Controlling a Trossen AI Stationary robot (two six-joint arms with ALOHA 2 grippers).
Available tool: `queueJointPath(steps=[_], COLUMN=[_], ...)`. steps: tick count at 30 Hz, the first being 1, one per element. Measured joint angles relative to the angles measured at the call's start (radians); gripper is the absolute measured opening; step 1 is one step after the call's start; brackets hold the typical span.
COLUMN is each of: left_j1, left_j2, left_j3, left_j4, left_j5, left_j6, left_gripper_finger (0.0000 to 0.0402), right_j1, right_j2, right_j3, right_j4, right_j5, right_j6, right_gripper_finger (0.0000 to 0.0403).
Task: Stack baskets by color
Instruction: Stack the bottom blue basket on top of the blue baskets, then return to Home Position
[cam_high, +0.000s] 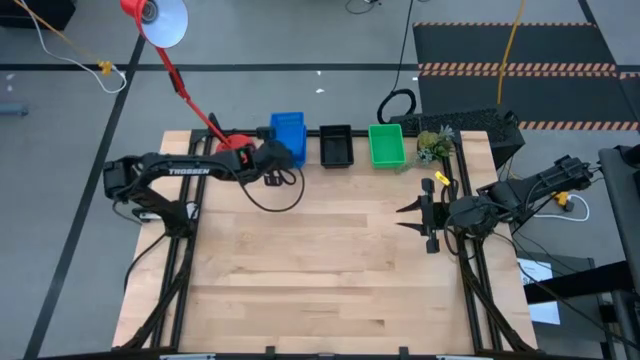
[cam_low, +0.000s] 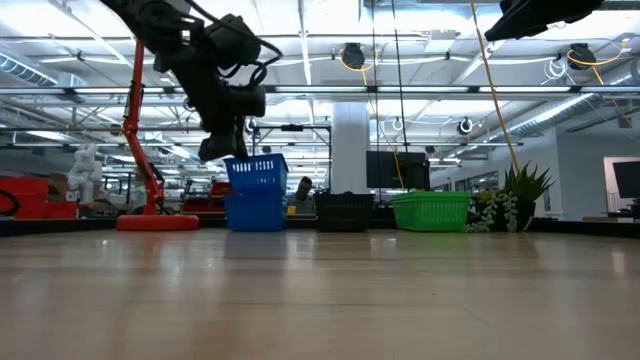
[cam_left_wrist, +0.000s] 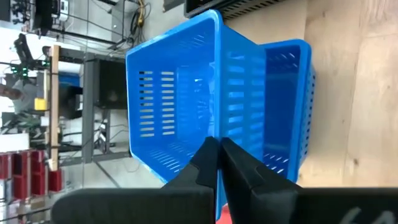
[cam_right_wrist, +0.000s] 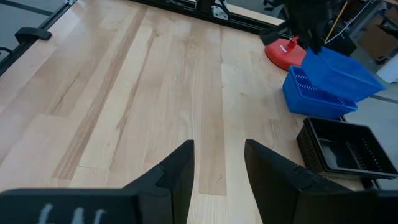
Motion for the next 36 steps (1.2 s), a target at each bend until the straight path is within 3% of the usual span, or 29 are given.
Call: queueJointPath(steps=[8, 17, 24, 31, 36], left_j1=[0.004, 0.006, -0.004, -0.082, -0.192], left_j2=[0.0, 0.0, 0.0, -0.068, -0.149], left_j3=[-0.06, -0.09, -0.088, -0.078, -0.077], left_j4=[0.067, 0.093, 0.153, 0.128, 0.134], left_j5=[0.027, 0.043, 0.043, 0.042, 0.056], left_j6=[-0.016, -0.037, -0.064, -0.226, -0.359], left_gripper_finger=[0.0012, 0.0067, 0.0141, 0.0167, 0.0153], right_j1=[0.0, 0.0, 0.0, 0.0, 0.0], right_j2=[0.0, 0.0, 0.0, -0.006, -0.05], right_j3=[0.0, 0.0, 0.0, 0.0, 0.0], right_j4=[0.0, 0.0, 0.0, 0.0, 0.001], right_j5=[0.0, 0.0, 0.0, 0.016, 0.06], right_j6=[0.0, 0.0, 0.0, -0.033, -0.052], right_gripper_finger=[0.0134, 0.0134, 0.0134, 0.0132, 0.0086])
